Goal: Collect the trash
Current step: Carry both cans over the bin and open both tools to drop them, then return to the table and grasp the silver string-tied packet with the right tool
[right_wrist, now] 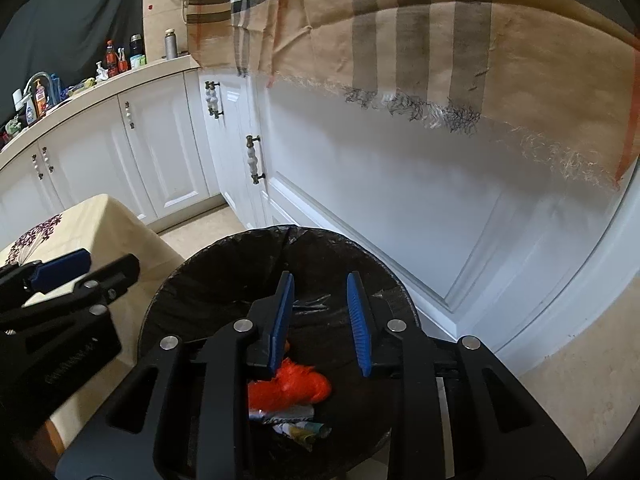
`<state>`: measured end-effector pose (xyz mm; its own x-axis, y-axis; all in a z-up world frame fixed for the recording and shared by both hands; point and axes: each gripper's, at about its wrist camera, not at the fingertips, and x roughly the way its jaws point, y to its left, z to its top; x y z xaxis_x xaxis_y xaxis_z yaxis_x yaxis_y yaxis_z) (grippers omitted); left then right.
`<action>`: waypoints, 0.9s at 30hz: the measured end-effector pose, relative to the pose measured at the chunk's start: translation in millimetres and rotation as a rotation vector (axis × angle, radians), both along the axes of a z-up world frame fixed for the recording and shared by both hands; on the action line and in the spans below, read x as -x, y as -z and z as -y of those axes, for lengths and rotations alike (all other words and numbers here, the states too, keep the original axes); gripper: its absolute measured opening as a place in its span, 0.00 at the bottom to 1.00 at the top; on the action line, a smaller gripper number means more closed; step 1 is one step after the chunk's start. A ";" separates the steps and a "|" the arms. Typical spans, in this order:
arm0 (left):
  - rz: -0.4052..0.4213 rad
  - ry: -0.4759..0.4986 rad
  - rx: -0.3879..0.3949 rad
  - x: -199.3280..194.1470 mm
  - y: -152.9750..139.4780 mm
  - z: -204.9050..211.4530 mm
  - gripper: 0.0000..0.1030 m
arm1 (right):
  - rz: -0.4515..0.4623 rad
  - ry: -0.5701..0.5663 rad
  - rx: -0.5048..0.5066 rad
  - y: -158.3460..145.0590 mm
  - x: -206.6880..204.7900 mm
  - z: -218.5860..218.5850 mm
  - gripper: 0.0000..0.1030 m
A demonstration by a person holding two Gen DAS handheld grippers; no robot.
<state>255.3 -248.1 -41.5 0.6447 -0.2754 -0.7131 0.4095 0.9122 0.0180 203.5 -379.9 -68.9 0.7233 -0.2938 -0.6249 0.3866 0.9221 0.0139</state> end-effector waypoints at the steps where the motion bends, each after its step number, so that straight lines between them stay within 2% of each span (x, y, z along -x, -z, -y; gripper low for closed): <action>1: 0.005 -0.008 0.008 2.4 -3.2 -5.4 0.51 | 0.002 -0.004 -0.001 -1.6 -0.3 -1.6 0.26; 7: 0.041 -0.071 0.019 13.4 -16.6 -44.0 0.54 | 0.015 -0.054 -0.014 -13.6 3.6 -25.0 0.27; 9: 0.039 -0.099 0.028 16.8 -18.1 -61.9 0.55 | 0.021 -0.079 -0.026 -18.3 5.0 -36.5 0.34; 10: 0.040 -0.113 0.028 18.0 -18.7 -69.2 0.55 | 0.027 -0.091 -0.031 -20.3 6.2 -42.0 0.34; 22: 0.033 -0.365 0.037 50.7 -17.2 -207.7 0.55 | 0.031 -0.286 -0.033 -35.8 9.0 -134.9 0.34; 27: 0.029 -0.451 0.046 61.9 -17.1 -252.8 0.55 | 0.019 -0.360 -0.021 -36.4 8.1 -173.4 0.34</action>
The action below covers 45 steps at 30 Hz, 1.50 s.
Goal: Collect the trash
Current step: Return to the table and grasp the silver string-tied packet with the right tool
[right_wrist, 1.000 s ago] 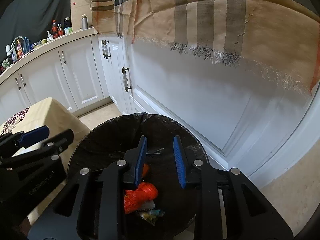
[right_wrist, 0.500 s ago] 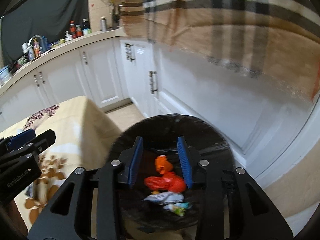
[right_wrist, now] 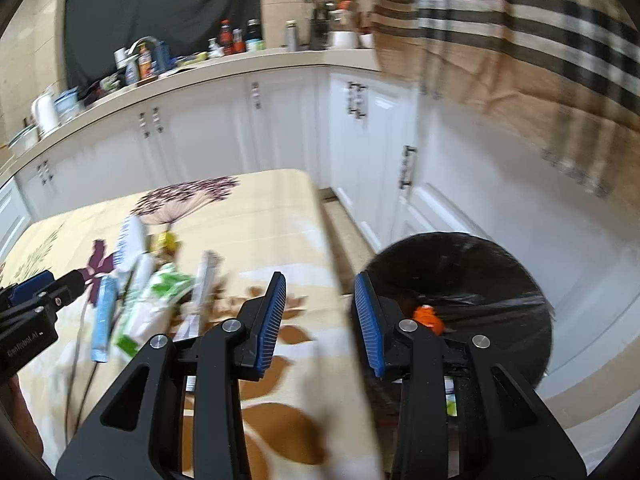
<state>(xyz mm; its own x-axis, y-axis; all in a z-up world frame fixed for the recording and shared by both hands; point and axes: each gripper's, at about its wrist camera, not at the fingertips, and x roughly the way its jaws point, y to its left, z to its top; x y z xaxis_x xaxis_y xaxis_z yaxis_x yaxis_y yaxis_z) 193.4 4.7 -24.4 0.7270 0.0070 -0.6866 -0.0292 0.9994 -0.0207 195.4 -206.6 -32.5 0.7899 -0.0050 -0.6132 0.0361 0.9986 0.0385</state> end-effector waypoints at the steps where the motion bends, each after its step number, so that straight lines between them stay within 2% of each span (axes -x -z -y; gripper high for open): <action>1: 0.001 -0.016 -0.004 2.6 0.2 -9.1 0.55 | -0.003 -0.013 0.003 0.0 -0.5 -6.7 0.34; 11: -0.019 -0.115 -0.005 13.3 8.9 -68.2 0.55 | -0.069 -0.114 0.038 13.3 -12.6 -61.9 0.34; 17: -0.032 -0.141 0.012 13.7 14.7 -85.2 0.55 | -0.130 -0.125 0.044 23.3 -23.0 -71.4 0.34; 23: -0.046 -0.115 0.031 11.8 19.9 -78.7 0.57 | -0.179 -0.134 0.037 31.0 -30.7 -72.3 0.31; 26: -0.051 -0.100 0.038 10.2 21.4 -73.5 0.58 | -0.202 -0.150 0.025 34.2 -33.5 -72.1 0.14; 37: -0.079 -0.019 0.048 2.6 25.6 -34.1 0.60 | -0.169 -0.132 0.033 29.5 -22.9 -58.0 0.13; 45: -0.124 0.016 0.018 -16.0 35.5 -8.0 0.60 | -0.152 -0.100 0.005 25.8 -16.7 -30.9 0.13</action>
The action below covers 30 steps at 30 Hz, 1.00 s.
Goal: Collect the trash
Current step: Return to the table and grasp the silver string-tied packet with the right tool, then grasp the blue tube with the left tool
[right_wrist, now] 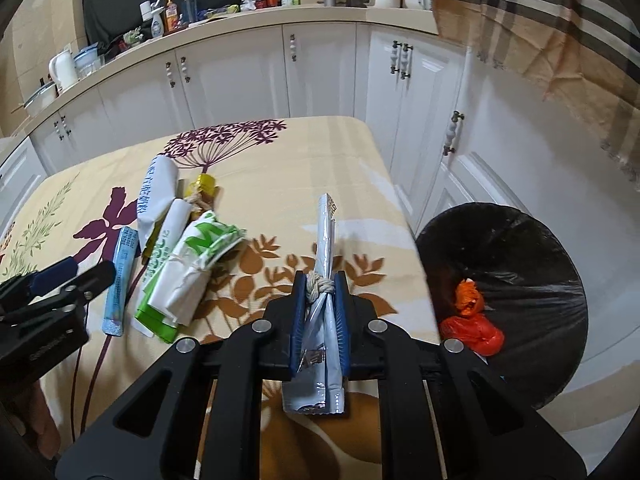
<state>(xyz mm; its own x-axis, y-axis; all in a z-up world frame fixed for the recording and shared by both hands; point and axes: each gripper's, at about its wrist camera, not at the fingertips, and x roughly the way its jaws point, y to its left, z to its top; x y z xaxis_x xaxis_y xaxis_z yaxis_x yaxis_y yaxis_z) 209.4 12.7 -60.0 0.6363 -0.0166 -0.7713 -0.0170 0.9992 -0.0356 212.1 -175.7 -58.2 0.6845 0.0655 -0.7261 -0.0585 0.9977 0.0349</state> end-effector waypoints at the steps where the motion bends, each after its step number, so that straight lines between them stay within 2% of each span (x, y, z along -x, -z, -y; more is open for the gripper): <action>1: -0.014 0.005 -0.002 -3.5 2.8 2.1 0.60 | 0.001 0.002 -0.004 -0.2 0.5 2.5 0.13; 8: -0.019 0.019 -0.053 -8.9 8.5 11.3 0.60 | 0.006 0.000 -0.025 0.1 2.1 9.1 0.13; 11: -0.013 0.019 -0.054 -7.8 8.1 9.3 0.45 | 0.007 -0.003 -0.031 0.6 2.6 9.5 0.13; 13: -0.008 0.027 -0.058 -6.5 7.6 7.9 0.25 | 0.010 -0.005 -0.033 0.5 3.1 9.9 0.13; 15: -0.006 0.032 -0.058 -5.5 7.2 5.6 0.18 | 0.011 -0.005 -0.033 0.2 3.4 9.6 0.13; 22: 0.006 0.048 -0.029 2.7 5.3 -0.8 0.15 | 0.021 -0.010 -0.032 -1.8 7.8 5.9 0.13; 30: 0.052 0.045 -0.060 16.9 -2.8 -1.8 0.15 | 0.040 -0.022 -0.025 -6.3 16.3 0.7 0.13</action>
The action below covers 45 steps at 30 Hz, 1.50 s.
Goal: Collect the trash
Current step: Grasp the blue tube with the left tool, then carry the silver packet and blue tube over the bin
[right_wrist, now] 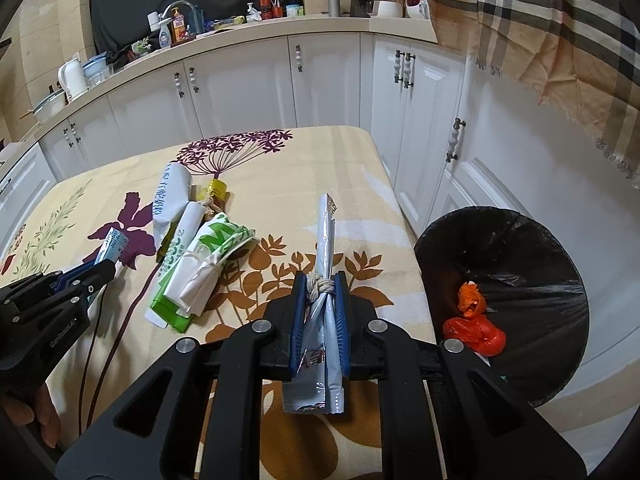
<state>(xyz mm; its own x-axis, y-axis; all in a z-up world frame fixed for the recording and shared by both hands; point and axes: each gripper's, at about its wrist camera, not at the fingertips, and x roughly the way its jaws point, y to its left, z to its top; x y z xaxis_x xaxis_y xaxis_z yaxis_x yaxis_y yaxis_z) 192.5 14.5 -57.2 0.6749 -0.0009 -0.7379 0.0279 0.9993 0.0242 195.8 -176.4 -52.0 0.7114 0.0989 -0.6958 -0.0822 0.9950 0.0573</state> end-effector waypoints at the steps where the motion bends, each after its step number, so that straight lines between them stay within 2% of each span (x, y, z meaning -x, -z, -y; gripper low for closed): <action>1: 0.004 0.000 0.000 1.7 -1.5 0.0 0.15 | 0.002 0.000 0.000 -0.5 0.8 -0.3 0.13; 12: 0.073 0.038 0.015 17.3 -26.2 12.5 0.15 | 0.042 0.022 0.013 -13.5 16.3 6.3 0.13; 21: 0.118 0.113 0.033 24.6 -42.2 42.3 0.15 | 0.072 0.096 0.020 -24.2 30.3 37.8 0.13; 37: 0.171 0.318 0.044 15.3 -53.4 139.6 0.15 | 0.097 0.274 0.041 -28.4 39.7 113.7 0.13; 45: 0.178 0.386 0.042 -6.1 -49.3 190.0 0.15 | 0.108 0.343 0.059 -24.3 30.1 147.4 0.13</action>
